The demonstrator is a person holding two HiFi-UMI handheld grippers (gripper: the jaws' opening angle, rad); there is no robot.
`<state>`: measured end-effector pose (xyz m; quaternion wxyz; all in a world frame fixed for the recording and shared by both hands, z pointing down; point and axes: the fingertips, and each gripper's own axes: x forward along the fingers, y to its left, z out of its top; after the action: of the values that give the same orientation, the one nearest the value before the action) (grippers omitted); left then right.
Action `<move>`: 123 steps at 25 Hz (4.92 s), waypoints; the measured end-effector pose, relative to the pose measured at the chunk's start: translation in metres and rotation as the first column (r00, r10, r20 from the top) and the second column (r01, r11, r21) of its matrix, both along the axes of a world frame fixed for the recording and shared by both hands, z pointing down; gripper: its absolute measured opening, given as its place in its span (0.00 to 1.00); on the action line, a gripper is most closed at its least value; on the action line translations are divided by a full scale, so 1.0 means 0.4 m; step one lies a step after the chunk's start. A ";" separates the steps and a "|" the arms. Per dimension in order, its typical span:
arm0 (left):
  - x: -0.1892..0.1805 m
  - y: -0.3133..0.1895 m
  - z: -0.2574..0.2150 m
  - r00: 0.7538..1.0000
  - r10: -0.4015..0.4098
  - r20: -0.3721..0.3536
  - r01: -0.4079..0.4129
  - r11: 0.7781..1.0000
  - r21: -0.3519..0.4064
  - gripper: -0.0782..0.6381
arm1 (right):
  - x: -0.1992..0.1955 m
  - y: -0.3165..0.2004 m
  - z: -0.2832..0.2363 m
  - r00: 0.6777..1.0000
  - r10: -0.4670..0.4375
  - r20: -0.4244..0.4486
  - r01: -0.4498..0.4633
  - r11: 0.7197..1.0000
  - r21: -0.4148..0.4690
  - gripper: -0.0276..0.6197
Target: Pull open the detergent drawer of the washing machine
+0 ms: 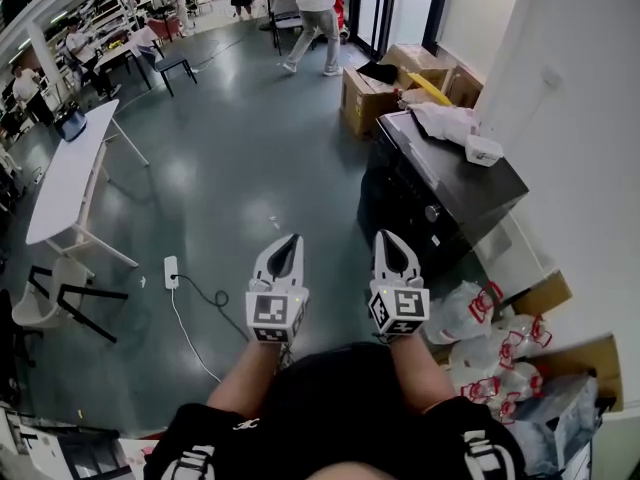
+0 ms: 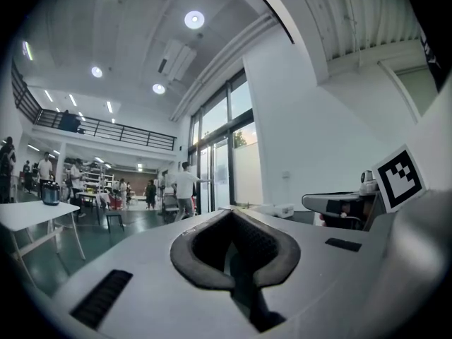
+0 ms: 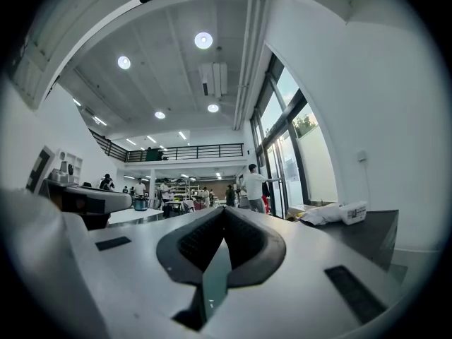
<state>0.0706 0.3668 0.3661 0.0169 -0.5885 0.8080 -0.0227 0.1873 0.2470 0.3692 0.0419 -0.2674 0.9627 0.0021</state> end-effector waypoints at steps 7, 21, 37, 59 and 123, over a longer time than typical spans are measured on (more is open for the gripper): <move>-0.044 -0.013 0.008 1.000 0.002 -0.007 -0.002 1.000 0.005 0.10 | -0.036 -0.005 0.009 1.000 -0.002 -0.001 0.002 1.000 0.015 0.05; -0.200 -0.209 0.031 1.000 -0.004 0.016 0.004 1.000 -0.011 0.10 | -0.195 -0.214 0.029 1.000 -0.012 0.003 0.011 0.999 0.036 0.05; -0.413 -0.702 0.014 0.999 0.004 0.033 -0.003 0.999 -0.039 0.10 | -0.410 -0.732 0.030 0.999 0.036 -0.006 -0.036 0.999 0.004 0.05; -0.425 -1.293 0.050 0.984 0.177 0.031 -0.172 0.976 -0.132 0.10 | -0.331 -1.266 0.070 0.975 0.219 -0.030 -0.220 0.973 -0.068 0.05; -0.502 -1.643 0.042 0.252 0.875 -0.413 -0.879 0.386 0.280 0.60 | -0.381 -1.318 0.128 0.596 0.793 -0.123 -0.803 0.592 -0.070 0.05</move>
<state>-0.1302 -0.2904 0.3830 -0.1851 -0.9194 0.3175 0.1404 0.0348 -0.2804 0.4202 -0.0175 -0.6717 0.7401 -0.0257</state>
